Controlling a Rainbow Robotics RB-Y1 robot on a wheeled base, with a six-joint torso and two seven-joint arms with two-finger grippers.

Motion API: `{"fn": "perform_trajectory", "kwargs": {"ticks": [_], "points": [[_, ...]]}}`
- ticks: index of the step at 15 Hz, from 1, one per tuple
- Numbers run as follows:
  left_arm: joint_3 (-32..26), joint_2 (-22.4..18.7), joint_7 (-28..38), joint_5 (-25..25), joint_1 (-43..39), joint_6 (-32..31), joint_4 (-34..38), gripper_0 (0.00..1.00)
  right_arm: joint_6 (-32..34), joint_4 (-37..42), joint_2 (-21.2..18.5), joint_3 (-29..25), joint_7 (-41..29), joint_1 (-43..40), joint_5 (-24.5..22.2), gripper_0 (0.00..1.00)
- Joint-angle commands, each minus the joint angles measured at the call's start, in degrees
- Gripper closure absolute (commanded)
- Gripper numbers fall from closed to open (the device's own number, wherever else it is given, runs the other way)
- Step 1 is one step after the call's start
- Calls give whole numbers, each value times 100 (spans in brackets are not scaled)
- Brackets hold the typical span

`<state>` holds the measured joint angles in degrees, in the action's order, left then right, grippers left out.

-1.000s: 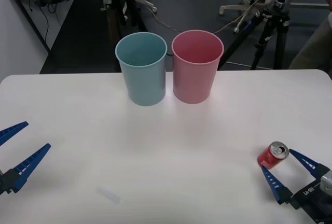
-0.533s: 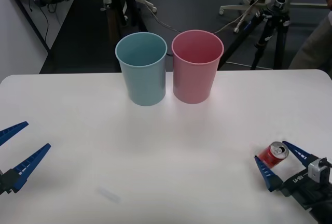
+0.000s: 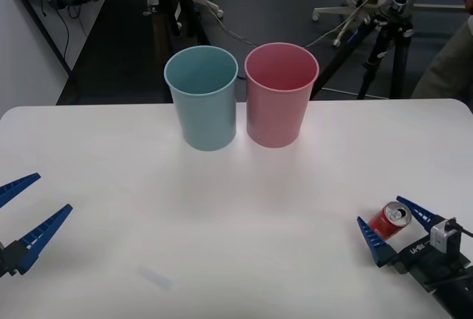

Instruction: Grasp the object on the table and drop it into the matching bin: aluminum can to the light blue bin, PET bottle to the pink bin.

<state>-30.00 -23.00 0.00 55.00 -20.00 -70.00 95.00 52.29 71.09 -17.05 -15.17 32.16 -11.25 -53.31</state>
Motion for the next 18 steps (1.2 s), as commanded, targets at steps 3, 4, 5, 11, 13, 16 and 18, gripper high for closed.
{"fn": "perform_trajectory", "kwargs": {"ticks": [3,4,5,11,13,16,18], "points": [[0,0,0,0,0,0,0,0,-52,-7,9,14,-8,0,5,100],[0,0,0,0,0,0,0,0,-52,2,9,14,-8,-9,5,100],[0,0,0,0,0,0,0,0,-52,2,9,14,-8,-9,-4,100],[0,0,0,0,0,0,0,0,-34,2,9,5,-34,0,5,100],[0,0,0,0,0,0,0,0,124,28,0,-65,-69,9,14,100],[0,0,0,0,0,0,0,0,194,327,0,-100,-166,-44,23,100],[0,0,0,0,0,0,0,0,194,643,0,-109,-245,-158,31,100]]}}
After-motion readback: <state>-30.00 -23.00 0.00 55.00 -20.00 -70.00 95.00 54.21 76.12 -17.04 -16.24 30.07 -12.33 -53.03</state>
